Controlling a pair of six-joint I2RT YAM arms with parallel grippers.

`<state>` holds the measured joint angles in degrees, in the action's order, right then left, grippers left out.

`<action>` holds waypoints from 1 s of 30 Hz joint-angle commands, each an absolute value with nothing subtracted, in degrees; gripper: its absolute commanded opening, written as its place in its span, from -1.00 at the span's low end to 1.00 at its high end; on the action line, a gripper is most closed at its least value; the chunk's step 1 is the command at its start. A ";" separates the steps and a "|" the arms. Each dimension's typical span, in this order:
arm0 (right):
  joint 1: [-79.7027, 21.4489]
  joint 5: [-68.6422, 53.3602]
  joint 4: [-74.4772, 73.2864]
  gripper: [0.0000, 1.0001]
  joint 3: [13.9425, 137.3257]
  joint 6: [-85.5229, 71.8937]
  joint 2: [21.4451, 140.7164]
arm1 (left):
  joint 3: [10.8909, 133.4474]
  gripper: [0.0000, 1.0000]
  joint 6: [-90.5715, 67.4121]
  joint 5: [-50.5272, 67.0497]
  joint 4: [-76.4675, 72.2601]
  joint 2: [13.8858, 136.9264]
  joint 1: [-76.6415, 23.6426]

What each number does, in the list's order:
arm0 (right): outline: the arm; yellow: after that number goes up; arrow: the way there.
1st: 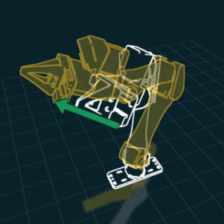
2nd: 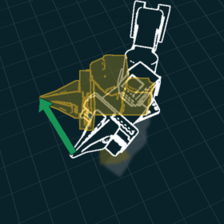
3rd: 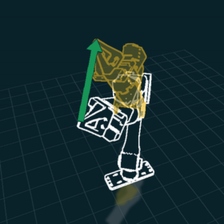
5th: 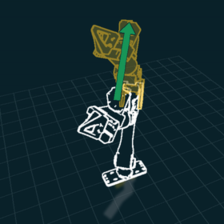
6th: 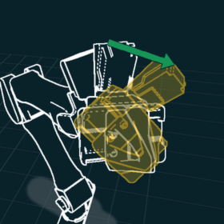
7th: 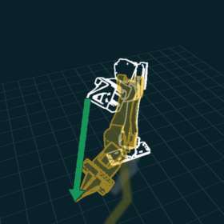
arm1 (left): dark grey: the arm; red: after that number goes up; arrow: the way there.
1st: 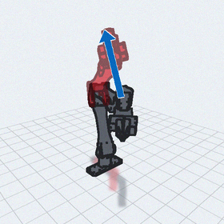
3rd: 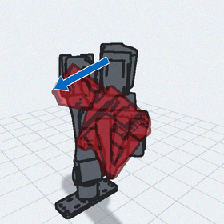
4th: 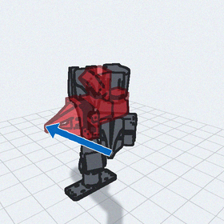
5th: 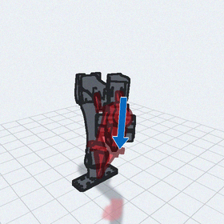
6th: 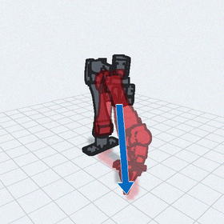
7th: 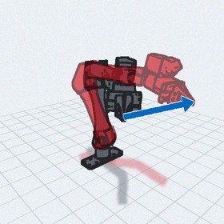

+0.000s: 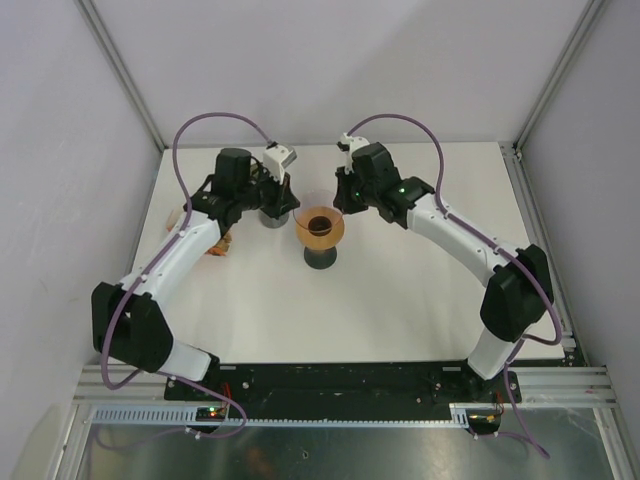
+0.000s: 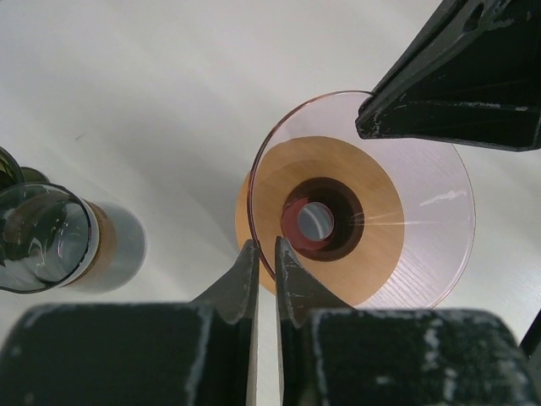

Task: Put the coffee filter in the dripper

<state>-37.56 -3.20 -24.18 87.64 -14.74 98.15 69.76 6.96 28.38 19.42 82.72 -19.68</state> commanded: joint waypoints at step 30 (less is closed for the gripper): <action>-42.04 -4.79 -35.41 -0.30 100.20 -11.92 103.93 | 81.35 -0.29 7.90 29.92 35.04 84.88 -23.03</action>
<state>-41.08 -3.18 -35.92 95.96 -12.78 103.74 77.80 7.11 27.64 34.72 85.62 -22.04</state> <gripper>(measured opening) 0.324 0.336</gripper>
